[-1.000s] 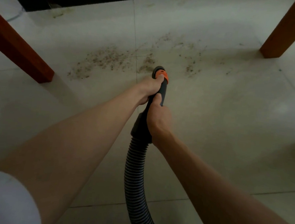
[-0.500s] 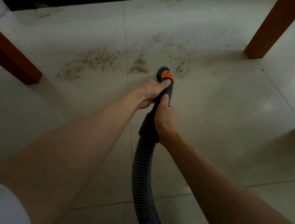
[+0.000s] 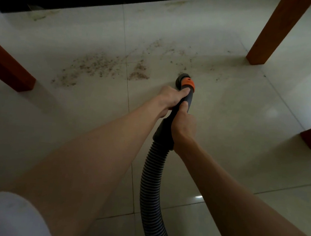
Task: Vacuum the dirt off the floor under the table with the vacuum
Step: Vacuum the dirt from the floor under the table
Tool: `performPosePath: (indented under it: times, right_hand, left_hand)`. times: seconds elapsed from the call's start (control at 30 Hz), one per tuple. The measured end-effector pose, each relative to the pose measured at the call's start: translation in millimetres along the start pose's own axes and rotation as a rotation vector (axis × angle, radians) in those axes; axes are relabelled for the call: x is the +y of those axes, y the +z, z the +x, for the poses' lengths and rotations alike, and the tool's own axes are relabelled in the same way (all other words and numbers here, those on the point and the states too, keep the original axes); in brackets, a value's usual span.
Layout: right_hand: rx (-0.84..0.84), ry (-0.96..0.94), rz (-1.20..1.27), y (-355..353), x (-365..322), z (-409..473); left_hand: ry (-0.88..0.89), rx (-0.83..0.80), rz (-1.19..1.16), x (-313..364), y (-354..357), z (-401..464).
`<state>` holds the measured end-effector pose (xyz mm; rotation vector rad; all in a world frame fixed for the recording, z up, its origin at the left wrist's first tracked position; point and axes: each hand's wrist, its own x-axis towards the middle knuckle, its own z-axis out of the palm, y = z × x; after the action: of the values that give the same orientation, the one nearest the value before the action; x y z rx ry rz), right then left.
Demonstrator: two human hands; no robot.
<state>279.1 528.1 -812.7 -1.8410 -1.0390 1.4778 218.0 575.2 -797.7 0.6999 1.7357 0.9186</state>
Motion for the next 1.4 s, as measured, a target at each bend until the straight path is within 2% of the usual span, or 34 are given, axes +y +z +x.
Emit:
performPosePath:
  times: [0.27, 0.7, 0.9, 1.13, 1.27, 1.4]
  right_hand:
    - [0.010, 0.010, 0.007, -7, -2, 6]
    - [-0.065, -0.062, -0.066, -8, 18, -23]
    - [-0.069, -0.021, -0.077, -17, 20, -44]
    - [-0.078, 0.012, -0.023, -18, 29, -68]
    - [-0.142, -0.020, -0.095, -20, 48, -100]
    - [-0.237, -0.044, -0.182, -33, 83, -130]
  left_hand:
    - [0.014, 0.024, 0.018, 5, 9, -3]
    - [-0.019, -0.065, 0.109, -12, -10, -24]
    - [-0.052, -0.140, -0.024, -25, -7, -53]
    - [-0.070, -0.115, -0.042, -35, -9, -81]
    - [-0.113, -0.105, -0.116, -59, -27, -96]
    - [-0.166, -0.136, -0.060, -92, -39, -117]
